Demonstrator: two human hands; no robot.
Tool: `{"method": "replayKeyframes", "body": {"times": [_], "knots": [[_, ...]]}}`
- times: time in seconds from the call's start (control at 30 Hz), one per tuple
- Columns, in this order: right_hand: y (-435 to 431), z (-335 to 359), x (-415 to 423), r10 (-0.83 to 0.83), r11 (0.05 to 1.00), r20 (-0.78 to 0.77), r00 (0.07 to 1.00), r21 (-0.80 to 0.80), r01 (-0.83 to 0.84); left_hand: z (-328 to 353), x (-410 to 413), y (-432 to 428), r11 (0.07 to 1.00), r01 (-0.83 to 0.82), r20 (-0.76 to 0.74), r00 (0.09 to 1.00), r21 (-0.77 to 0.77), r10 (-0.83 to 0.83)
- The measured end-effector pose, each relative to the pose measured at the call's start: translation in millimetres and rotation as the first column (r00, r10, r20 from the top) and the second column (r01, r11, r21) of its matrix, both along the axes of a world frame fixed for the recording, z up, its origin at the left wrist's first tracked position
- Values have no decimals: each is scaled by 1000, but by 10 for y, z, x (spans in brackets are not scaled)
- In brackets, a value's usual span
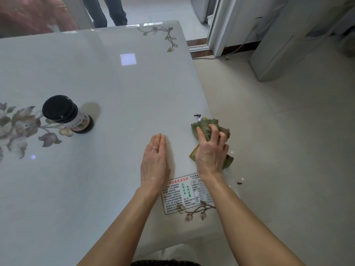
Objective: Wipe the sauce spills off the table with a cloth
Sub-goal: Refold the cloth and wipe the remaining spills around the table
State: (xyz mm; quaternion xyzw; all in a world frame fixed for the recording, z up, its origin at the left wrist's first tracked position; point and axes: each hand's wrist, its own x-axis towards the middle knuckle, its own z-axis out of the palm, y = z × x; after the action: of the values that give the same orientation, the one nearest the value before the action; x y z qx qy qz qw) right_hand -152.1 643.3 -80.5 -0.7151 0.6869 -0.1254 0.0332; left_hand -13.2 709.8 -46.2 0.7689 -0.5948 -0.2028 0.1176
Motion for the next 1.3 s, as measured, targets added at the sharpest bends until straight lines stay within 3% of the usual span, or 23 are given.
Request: {"method": "replayKeyframes", "body": {"times": [0.07, 0.17, 0.3, 0.37, 0.5, 0.67, 0.8, 0.97, 1.17, 1.3], "knots": [[-8, 30, 92, -55, 998, 47, 997, -26, 57, -3, 20, -50, 1000, -23, -8, 1000, -17, 23], [-61, 99, 364, 13, 999, 75, 997, -53, -10, -27, 24, -119, 999, -27, -18, 999, -37, 27], [-245, 98, 501, 162, 973, -23, 987, 168, -156, -37, 24, -140, 999, -30, -7, 1000, -27, 30], [-405, 84, 355, 88, 985, -55, 995, 155, -79, -43, 22, -174, 999, -23, -3, 1000, -25, 23], [-498, 58, 24, -220, 961, -19, 975, 166, 220, -35, -17, -230, 999, -30, -7, 1000, -30, 30], [-142, 29, 18, -45, 992, -97, 994, 117, 56, -33, -132, -287, 1000, 8, -18, 1000, -20, -8], [-337, 40, -56, -144, 959, -101, 984, 231, 164, -17, -190, -278, 999, 40, -12, 999, -23, -40], [265, 70, -161, -155, 968, -121, 980, 179, 176, -23, -228, -202, 998, 60, -12, 998, -26, -60], [82, 65, -192, -158, 944, -146, 977, 267, 193, 36, -283, -100, 995, 101, -21, 995, 22, -100], [466, 66, -363, -184, 941, -143, 973, 260, 216, 60, -329, 33, 984, 170, -18, 985, 55, -170]]}}
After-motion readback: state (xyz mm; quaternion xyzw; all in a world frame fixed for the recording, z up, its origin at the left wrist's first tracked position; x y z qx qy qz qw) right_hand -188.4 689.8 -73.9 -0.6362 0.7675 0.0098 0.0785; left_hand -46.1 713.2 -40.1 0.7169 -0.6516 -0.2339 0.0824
